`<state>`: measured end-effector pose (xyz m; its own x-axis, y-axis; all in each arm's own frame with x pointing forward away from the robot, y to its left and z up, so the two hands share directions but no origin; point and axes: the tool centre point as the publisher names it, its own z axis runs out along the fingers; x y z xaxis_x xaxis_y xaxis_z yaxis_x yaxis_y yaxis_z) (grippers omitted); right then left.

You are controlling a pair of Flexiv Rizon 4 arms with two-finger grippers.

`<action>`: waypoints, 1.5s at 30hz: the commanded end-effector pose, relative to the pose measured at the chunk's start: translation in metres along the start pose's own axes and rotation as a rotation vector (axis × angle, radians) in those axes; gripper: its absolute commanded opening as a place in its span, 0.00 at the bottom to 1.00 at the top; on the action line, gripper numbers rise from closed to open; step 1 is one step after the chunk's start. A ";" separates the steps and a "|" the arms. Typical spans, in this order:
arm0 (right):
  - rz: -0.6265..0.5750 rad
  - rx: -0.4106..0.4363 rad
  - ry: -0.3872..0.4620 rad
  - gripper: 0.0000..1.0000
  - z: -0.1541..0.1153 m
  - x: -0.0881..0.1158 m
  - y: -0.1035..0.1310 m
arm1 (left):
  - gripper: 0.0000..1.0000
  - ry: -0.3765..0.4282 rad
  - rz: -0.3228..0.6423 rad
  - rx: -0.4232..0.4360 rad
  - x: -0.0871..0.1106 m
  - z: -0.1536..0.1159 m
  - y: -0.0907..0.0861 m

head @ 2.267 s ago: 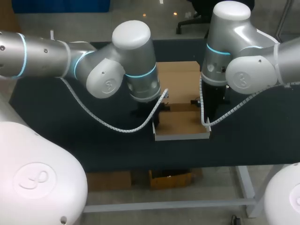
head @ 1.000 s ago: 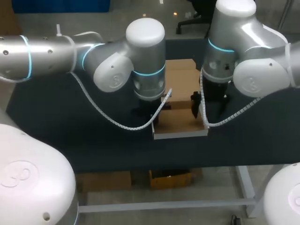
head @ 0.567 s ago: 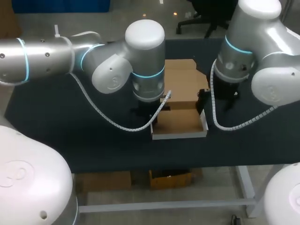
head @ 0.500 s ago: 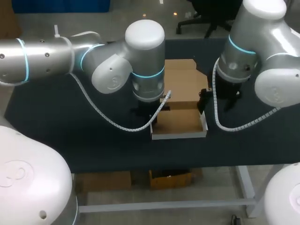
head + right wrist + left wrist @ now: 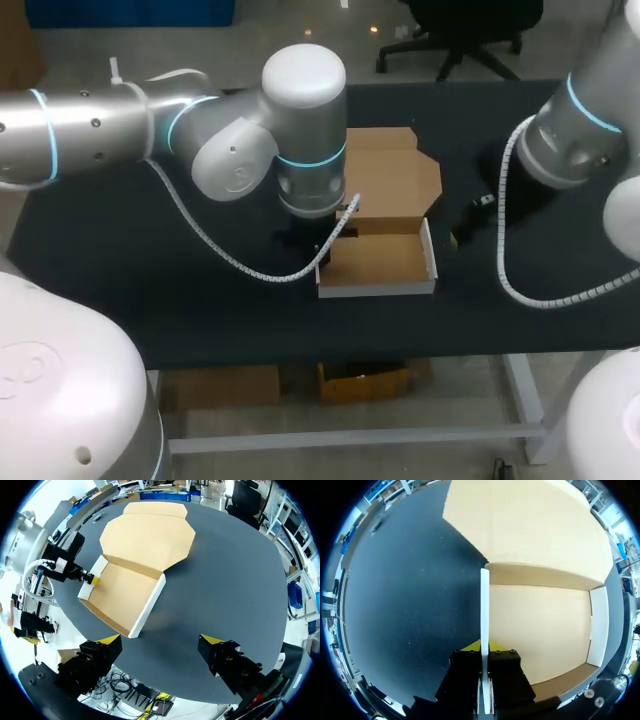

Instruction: Assemble the packaging by folding the flat box into shape, placing the metal phone stand inside, and closing the box properly

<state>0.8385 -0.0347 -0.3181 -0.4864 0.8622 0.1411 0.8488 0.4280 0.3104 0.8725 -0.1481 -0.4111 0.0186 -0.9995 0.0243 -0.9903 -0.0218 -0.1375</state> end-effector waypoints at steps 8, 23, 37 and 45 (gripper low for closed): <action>-0.081 -0.219 0.052 1.00 -0.027 -0.003 -0.023 | 0.00 -0.014 0.001 0.008 -0.004 0.001 0.000; -0.130 -0.242 0.098 1.00 -0.031 -0.008 -0.027 | 0.00 -0.014 -0.016 0.009 -0.011 0.000 0.000; -0.340 -0.341 0.288 1.00 -0.064 -0.050 -0.080 | 0.00 -0.016 0.000 0.019 -0.017 -0.001 0.000; -0.480 -0.352 0.318 1.00 -0.071 -0.048 -0.089 | 0.00 -0.039 0.016 0.012 -0.017 -0.002 0.000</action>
<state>0.7808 -0.1210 -0.2986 -0.8345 0.5472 0.0646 0.4443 0.5989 0.6663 0.8712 -0.1292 -0.4103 0.0078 -1.0000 -0.0046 -0.9882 -0.0070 -0.1529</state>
